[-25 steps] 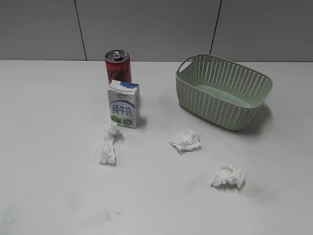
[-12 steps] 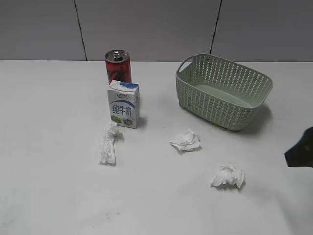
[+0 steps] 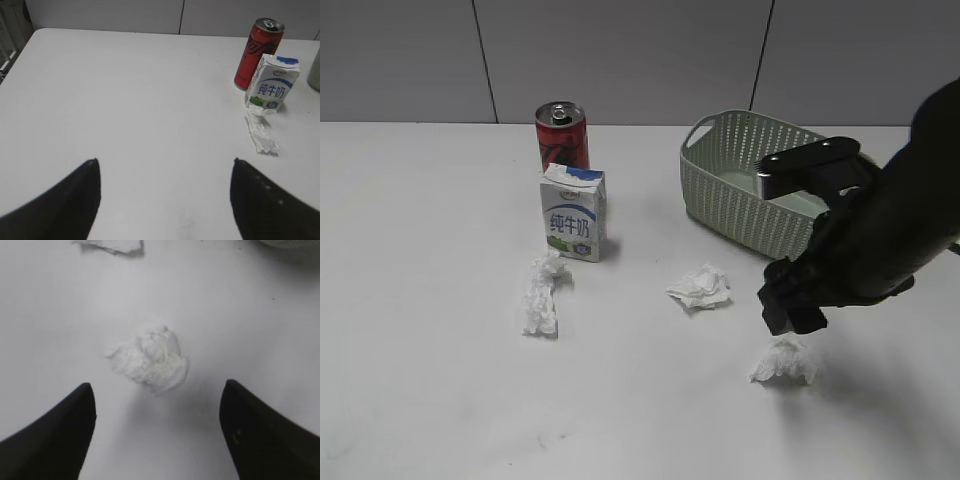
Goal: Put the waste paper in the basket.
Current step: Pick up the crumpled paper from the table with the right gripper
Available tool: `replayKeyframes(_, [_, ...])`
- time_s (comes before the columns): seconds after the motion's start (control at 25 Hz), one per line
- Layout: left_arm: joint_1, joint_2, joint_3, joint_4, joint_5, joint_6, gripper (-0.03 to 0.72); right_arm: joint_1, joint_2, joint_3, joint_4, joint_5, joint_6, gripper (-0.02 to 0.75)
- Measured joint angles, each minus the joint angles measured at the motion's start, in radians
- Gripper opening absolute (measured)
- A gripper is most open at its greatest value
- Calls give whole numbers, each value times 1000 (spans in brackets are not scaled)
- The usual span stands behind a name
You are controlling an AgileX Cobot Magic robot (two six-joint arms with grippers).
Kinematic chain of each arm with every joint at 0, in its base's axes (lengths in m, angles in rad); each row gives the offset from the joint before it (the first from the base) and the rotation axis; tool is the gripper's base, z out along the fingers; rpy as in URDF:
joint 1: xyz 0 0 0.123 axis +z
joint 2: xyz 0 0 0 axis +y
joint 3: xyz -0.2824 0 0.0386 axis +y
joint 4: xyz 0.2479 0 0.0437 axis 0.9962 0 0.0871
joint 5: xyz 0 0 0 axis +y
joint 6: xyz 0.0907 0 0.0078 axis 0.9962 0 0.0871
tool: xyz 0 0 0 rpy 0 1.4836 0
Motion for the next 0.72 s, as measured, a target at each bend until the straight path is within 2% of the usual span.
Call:
replayKeyframes(0.2, [0,0,0,0,0,0,594,27,113,-39,-36,-25,81,583])
replayKeyframes(0.72, [0,0,0,0,0,0,591,27,312,-40,-53,-71,103,583])
